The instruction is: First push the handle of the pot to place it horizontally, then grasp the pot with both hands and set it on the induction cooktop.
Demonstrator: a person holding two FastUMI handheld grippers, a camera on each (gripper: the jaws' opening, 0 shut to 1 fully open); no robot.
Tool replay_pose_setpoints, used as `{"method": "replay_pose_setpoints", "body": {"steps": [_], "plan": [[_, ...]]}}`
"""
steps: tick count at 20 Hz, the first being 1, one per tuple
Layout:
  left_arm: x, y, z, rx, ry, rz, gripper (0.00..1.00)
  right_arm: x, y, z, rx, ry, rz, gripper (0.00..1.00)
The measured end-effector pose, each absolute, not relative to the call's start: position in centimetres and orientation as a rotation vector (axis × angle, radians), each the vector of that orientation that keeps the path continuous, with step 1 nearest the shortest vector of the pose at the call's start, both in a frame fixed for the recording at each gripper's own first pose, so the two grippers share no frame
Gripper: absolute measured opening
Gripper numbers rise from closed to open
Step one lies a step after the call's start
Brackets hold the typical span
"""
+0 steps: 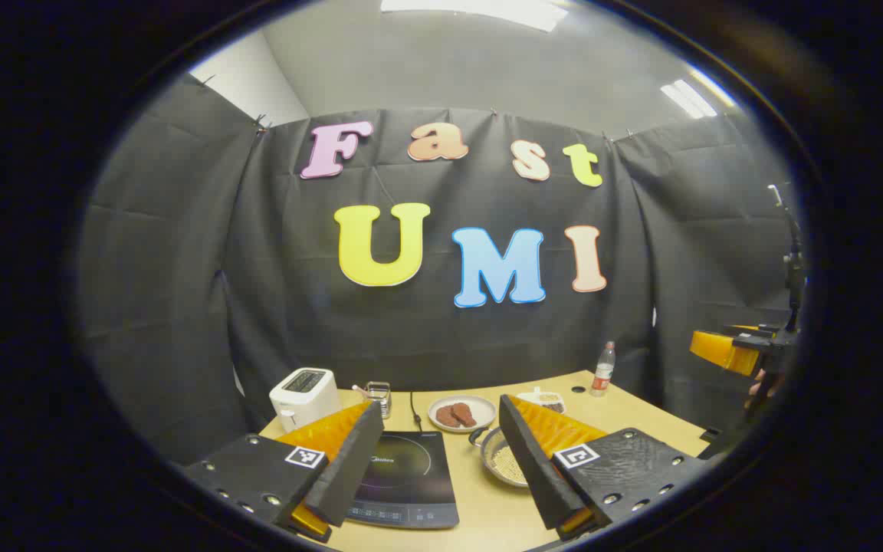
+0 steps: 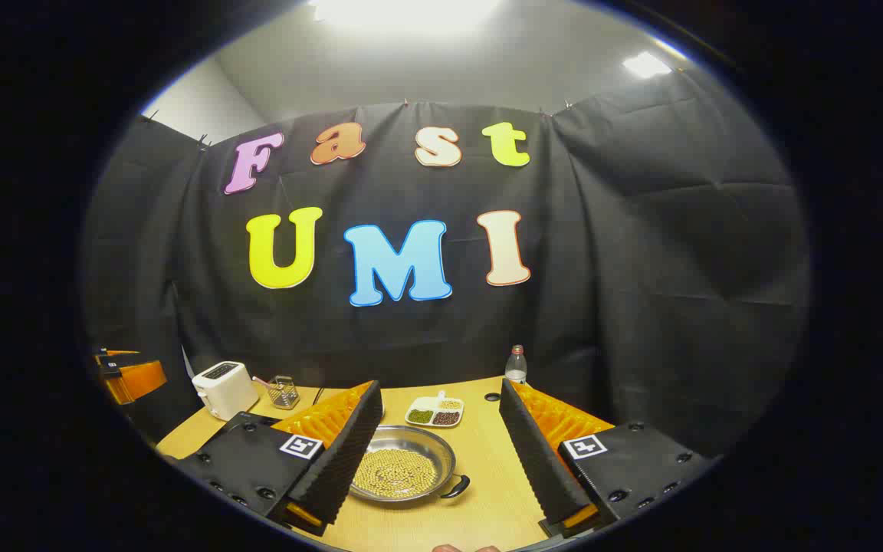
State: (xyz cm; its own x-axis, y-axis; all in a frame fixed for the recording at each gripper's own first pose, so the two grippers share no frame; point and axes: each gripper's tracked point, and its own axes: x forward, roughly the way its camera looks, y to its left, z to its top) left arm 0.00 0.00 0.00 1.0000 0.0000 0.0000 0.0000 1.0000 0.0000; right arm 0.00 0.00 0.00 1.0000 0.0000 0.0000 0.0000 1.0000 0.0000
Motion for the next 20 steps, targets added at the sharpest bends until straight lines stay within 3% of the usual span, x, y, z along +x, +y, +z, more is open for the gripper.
{"method": "replay_pose_setpoints", "body": {"steps": [20], "plan": [[0.8,3.8,-1.1,-0.022,0.005,0.048,0.92,1.3,4.5,-0.5,-0.075,0.069,0.098,0.97]]}}
